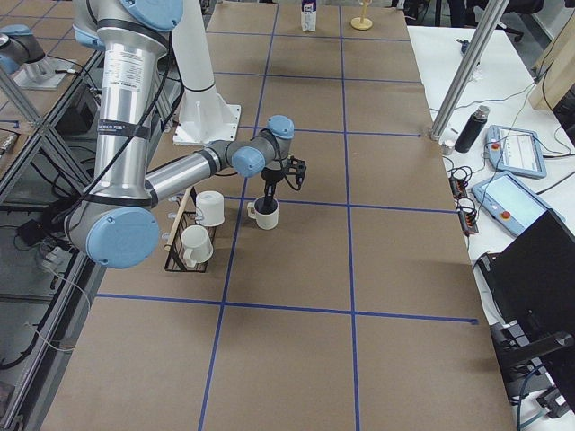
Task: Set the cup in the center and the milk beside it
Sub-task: 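Carry the white mug with the right gripper to the table center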
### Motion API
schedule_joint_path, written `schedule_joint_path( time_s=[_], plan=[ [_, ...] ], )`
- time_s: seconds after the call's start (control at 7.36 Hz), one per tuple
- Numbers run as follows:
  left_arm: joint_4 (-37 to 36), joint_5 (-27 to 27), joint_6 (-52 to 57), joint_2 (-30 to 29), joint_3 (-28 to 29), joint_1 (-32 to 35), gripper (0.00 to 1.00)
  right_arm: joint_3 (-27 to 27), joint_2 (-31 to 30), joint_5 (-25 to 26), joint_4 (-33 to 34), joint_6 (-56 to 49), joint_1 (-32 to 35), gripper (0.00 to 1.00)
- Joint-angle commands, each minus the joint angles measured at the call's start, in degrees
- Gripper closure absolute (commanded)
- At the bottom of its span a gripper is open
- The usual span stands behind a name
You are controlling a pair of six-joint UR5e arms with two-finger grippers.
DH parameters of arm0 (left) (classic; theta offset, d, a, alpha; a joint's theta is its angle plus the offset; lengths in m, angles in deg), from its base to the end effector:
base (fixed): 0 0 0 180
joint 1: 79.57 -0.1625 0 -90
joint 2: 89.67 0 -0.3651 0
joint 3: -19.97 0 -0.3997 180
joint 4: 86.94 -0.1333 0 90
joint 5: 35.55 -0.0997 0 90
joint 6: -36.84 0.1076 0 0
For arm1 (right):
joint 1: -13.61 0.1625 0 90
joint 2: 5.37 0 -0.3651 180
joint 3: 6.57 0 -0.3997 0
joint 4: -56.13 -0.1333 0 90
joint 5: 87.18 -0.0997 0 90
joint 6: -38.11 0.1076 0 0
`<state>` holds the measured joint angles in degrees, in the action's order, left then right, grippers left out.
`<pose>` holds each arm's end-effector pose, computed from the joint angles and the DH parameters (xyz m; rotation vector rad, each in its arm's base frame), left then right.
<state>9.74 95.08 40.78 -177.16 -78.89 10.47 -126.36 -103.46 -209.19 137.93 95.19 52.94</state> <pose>-0.0636 -0.4968 0.5401 0.2423 0.6985 0.1456 -0.3012 -0.3454 0.4056 -0.1412 -0.7315 -0.0391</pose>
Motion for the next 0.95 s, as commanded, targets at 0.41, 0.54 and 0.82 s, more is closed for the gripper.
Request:
schedule_joint_path(
  time_s=[0.41, 0.54, 0.82],
  plan=[
    [0.09, 0.07, -4.37, -0.13, -0.55, -0.04, 0.01, -0.64, 9.70, 0.01, 1.34, 3.26, -0.31, 1.00],
    [0.09, 0.07, -4.38, -0.13, -0.55, -0.04, 0.01, 2.59, 18.11, 0.53, 4.04, 5.29, -0.40, 1.00],
    [0.35, -0.02, -4.38, -0.04, -0.37, -0.04, 0.01, 17.40, 39.71, 5.44, 8.11, 10.73, -0.05, 1.00]
  ],
)
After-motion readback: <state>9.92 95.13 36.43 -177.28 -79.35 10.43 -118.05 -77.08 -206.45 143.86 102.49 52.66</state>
